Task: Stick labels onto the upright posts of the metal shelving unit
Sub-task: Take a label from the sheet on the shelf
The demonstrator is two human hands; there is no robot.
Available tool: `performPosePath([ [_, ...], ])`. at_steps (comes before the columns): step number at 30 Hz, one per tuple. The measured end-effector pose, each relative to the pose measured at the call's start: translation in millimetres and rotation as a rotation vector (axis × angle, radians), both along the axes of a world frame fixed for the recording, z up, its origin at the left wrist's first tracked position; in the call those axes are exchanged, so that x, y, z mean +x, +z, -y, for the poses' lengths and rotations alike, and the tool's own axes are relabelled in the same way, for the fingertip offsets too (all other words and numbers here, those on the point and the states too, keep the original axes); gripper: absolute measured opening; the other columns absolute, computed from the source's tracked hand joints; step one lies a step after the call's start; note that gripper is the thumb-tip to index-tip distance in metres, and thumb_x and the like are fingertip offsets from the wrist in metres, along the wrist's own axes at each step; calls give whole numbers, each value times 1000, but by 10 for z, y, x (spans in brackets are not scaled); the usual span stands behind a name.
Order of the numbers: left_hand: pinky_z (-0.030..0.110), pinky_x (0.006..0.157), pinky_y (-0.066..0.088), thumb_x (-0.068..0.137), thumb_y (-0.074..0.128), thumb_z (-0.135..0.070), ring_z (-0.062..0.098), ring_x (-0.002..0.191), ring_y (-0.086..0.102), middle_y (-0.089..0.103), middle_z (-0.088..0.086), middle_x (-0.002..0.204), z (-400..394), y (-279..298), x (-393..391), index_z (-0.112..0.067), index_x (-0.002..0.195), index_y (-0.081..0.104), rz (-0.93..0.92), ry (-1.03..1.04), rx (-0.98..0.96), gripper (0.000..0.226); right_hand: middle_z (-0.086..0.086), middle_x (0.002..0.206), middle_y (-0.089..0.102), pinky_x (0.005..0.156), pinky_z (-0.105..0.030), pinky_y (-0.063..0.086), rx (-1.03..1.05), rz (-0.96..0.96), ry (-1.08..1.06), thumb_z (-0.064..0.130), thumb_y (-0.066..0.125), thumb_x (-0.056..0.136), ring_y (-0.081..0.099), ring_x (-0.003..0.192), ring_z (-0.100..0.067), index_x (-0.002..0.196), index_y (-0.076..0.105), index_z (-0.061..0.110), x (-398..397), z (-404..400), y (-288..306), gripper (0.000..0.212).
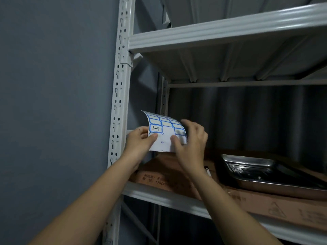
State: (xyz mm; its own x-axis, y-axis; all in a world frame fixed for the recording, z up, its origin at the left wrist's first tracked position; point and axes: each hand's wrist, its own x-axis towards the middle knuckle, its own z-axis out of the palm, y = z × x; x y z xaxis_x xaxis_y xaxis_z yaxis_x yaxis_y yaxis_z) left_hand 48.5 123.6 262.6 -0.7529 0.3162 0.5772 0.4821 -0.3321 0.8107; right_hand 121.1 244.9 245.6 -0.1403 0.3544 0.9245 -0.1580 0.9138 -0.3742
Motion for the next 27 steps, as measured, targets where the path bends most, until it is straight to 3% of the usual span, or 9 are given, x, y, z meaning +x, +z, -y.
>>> performPosePath([
  [2, 18, 67, 51, 87, 63, -3, 7, 76, 63, 68, 1, 89, 84, 3, 145, -11, 98, 62, -59, -5, 10, 13, -1, 111, 59, 85, -31, 34, 258, -24, -29, 29, 57, 84, 41, 104, -17, 103, 70, 19, 100, 130, 40, 25],
  [6, 10, 59, 44, 85, 67, -8, -7, 61, 58, 67, -9, 73, 234, 50, 321, -21, 80, 67, -182, 31, 23, 14, 2, 99, 67, 76, -33, 41, 461, -8, -53, 29, 52, 88, 50, 94, -21, 95, 74, 17, 228, 267, 124, 26],
  [10, 9, 66, 46, 87, 64, -7, -8, 63, 60, 68, -10, 74, 377, 85, 448, -21, 79, 68, -236, 31, 10, 17, 3, 91, 70, 71, -43, 49, 414, 65, 7, 25, 59, 88, 57, 85, -25, 94, 74, 16, 373, 384, 194, 19],
  [14, 11, 71, 46, 91, 59, -8, -5, 71, 60, 68, -12, 78, 490, 99, 557, -24, 80, 68, -306, 54, -67, 22, 5, 89, 71, 74, -41, 47, 380, 114, -11, 37, 60, 88, 57, 87, -22, 93, 74, 19, 514, 512, 235, 23],
  [20, 25, 81, 47, 94, 52, -7, 9, 87, 62, 69, -9, 85, 604, 79, 649, -28, 83, 67, -399, 117, -223, 27, 11, 90, 72, 76, -27, 16, 415, 136, -138, 35, 66, 87, 55, 92, -15, 96, 74, 28, 640, 613, 250, 13],
  [27, 30, 91, 48, 94, 53, -7, 12, 97, 62, 65, -6, 93, 694, 38, 671, -10, 106, 68, -482, 218, -305, 20, 15, 97, 70, 86, -30, 26, 325, 254, -16, 35, 61, 90, 47, 103, -9, 101, 74, 31, 656, 662, 255, 17],
])
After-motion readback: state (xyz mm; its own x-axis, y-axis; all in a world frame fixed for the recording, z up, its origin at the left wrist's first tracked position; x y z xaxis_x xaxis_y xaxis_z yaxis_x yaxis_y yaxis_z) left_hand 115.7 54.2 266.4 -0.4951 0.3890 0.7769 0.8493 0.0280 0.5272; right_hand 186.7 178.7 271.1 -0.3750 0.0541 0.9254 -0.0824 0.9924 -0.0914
